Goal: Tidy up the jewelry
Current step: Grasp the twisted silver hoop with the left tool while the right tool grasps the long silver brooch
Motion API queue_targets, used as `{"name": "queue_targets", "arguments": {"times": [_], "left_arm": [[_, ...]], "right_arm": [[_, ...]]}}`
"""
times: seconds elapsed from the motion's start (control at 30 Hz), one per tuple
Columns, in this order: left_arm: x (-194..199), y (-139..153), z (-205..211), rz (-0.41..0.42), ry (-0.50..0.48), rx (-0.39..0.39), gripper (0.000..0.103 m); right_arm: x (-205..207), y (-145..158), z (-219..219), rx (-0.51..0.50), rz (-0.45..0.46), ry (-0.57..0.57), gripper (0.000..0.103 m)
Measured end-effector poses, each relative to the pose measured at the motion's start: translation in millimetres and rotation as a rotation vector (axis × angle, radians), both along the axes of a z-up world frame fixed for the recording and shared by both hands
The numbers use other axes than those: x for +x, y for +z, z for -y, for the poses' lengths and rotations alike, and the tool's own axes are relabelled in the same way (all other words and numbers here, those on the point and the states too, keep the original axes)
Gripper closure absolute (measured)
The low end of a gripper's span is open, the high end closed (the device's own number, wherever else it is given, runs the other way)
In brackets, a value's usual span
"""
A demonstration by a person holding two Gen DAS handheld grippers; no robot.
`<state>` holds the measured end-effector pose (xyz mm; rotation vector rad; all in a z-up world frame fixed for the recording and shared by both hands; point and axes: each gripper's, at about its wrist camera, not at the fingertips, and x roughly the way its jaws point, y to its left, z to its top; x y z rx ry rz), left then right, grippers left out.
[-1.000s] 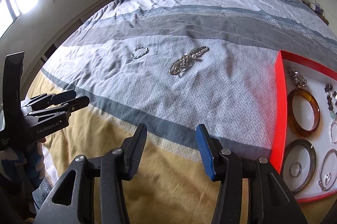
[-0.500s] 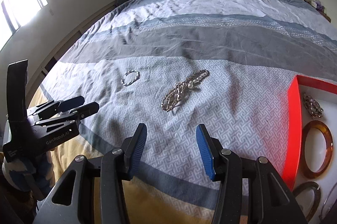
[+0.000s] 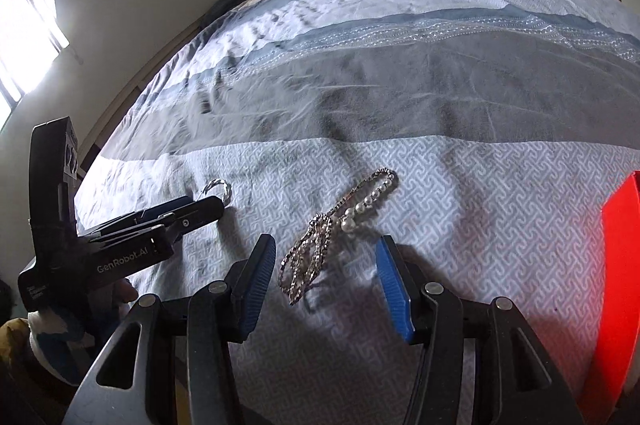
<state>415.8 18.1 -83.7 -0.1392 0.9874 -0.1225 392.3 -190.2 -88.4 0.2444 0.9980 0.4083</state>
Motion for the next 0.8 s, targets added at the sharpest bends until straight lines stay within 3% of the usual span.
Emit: {"name": "queue_targets", "arguments": {"times": [0.13, 0.23, 0.27, 0.3, 0.53, 0.8], "left_arm": [[11.7, -6.8, 4.0, -0.002, -0.022, 0.017, 0.048], [11.1, -9.7, 10.5, 0.015, -0.037, 0.068, 0.050], [9.8, -9.8, 11.6, 0.020, -0.039, 0.074, 0.057], [8.3, -9.1, 10.5, 0.026, -0.040, 0.073, 0.066], [-5.9, 5.4, 12.8, 0.062, -0.025, 0.063, 0.067], [-29.2, 52.5, 54.6, 0.111, -0.093, 0.013, 0.067]], "right_arm": [[11.1, -9.5, -6.5, -0.025, 0.001, -0.001, 0.055], [12.6, -12.6, -9.9, -0.057, 0.012, 0.004, 0.079], [12.0, -13.4, -9.2, -0.057, 0.013, 0.002, 0.094], [11.5, -13.6, -8.1, -0.060, 0.012, -0.001, 0.093], [-5.5, 2.9, -0.3, -0.048, 0.053, 0.003, 0.095], [-44.4, 55.2, 37.1, -0.022, 0.131, -0.037, 0.095]]}}
